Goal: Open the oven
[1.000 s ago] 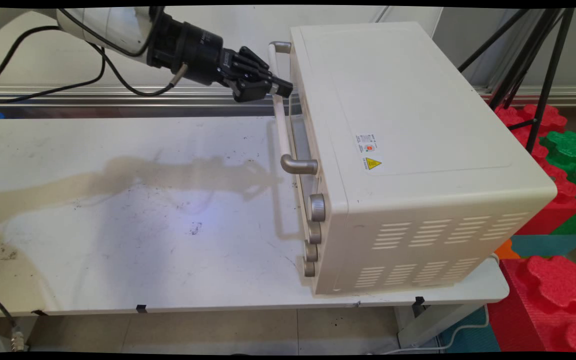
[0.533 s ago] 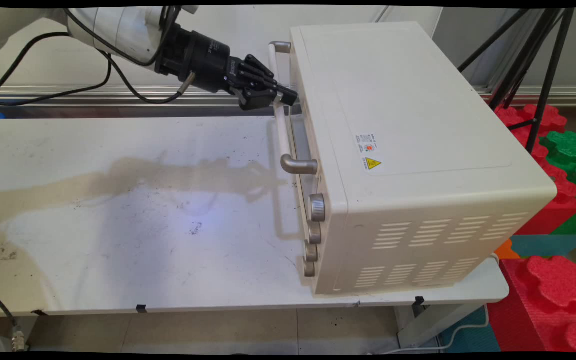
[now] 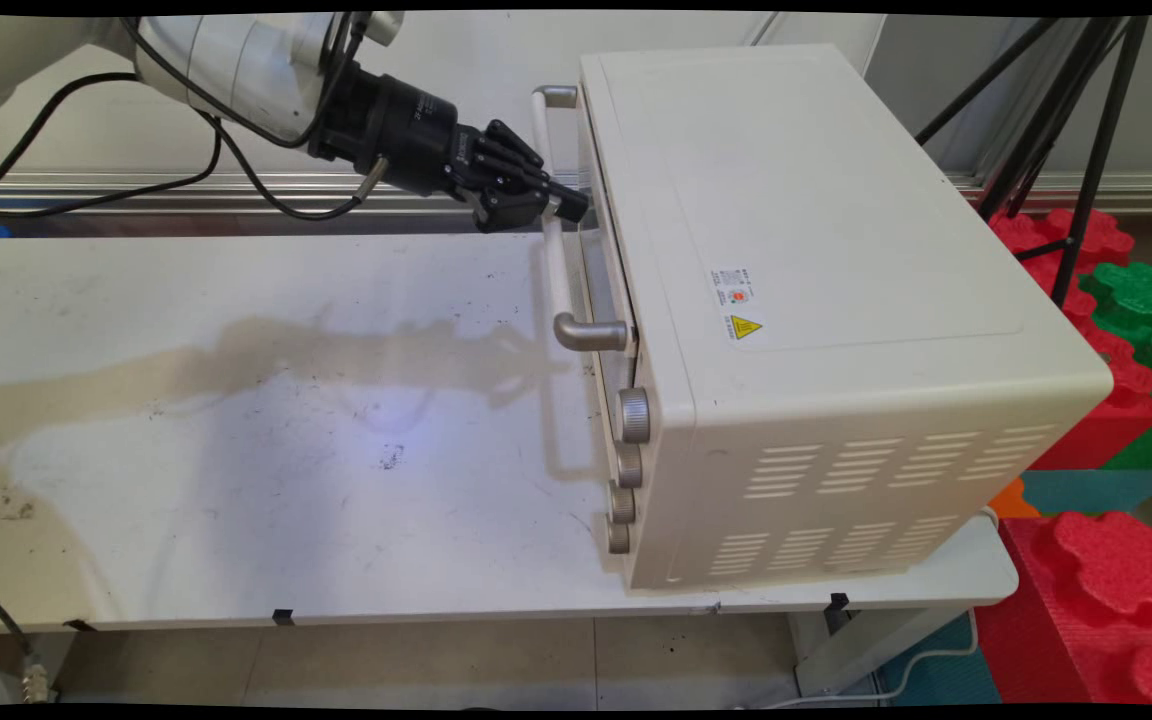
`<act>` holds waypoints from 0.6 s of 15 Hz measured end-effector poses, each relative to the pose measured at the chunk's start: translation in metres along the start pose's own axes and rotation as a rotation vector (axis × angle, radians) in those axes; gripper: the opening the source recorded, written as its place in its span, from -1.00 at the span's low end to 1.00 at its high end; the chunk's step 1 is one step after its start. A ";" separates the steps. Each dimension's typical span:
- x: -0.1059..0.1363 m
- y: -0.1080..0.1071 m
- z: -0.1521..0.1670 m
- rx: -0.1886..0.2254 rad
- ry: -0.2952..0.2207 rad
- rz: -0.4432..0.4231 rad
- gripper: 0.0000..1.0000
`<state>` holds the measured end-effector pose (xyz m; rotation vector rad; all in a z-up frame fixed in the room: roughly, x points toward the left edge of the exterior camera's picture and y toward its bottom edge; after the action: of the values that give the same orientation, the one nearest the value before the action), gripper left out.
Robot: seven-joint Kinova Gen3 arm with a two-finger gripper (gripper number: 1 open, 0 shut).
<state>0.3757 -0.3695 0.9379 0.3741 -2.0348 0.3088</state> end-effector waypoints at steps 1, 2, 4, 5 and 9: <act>-0.001 0.000 0.000 0.001 -0.004 0.002 -1.00; -0.003 0.000 -0.001 0.002 -0.008 0.003 -1.00; -0.006 0.000 -0.002 0.003 -0.016 0.004 -1.00; -0.008 0.000 -0.004 0.003 -0.023 0.004 -1.00; -0.020 0.001 -0.012 0.006 -0.049 0.003 -1.00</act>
<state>0.3938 -0.3616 0.9259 0.3851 -2.0827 0.3103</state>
